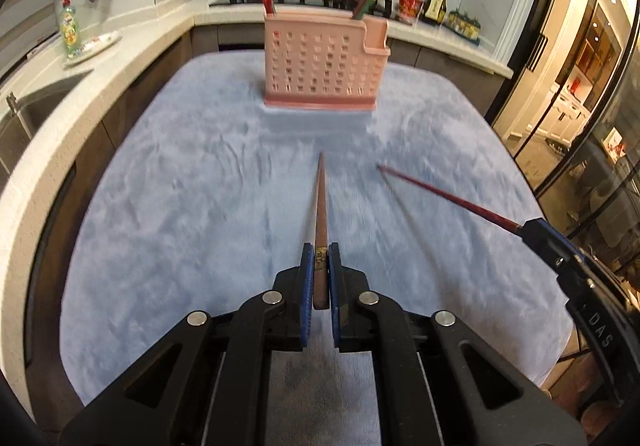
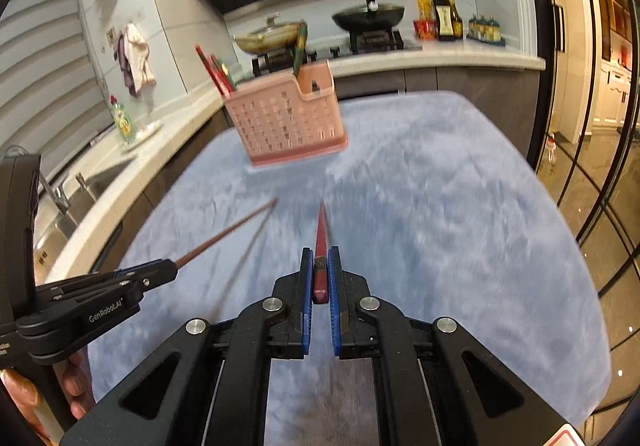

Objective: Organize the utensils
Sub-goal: 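Lift both held chopsticks and carry them over the pink holder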

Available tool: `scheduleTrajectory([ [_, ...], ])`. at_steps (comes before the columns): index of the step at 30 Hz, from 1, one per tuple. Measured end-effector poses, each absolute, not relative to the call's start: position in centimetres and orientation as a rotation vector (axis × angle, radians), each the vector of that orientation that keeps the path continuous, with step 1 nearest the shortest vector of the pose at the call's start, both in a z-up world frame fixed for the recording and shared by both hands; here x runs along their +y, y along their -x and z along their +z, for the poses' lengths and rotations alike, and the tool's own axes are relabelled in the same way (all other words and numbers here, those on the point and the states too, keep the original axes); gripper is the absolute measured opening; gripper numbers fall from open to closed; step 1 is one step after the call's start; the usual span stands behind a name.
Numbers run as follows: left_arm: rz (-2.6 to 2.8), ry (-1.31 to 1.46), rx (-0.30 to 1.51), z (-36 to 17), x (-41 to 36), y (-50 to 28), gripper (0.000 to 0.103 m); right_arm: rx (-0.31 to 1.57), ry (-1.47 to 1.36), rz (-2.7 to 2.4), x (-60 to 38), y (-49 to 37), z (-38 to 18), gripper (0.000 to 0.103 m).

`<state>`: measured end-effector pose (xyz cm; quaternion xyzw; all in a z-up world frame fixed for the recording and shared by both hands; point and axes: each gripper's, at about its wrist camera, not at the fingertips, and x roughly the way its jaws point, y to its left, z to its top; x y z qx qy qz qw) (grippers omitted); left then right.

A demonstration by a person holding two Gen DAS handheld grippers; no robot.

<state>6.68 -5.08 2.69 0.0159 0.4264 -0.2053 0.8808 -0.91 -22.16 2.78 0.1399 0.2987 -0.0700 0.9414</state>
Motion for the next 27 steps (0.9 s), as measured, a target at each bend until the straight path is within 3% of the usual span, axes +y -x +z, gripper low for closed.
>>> scheduleTrajectory([
  [10, -0.390, -0.039, 0.743, 9.0, -5.6, -11.0, 0.007, 0.481, -0.290, -0.130, -23.5, -3.9, 8.2, 0.007],
  [27, -0.377, -0.035, 0.679, 12.3, -6.8, -15.5, 0.007, 0.409, -0.304, -0.090, -24.3, -9.2, 12.0, 0.007],
])
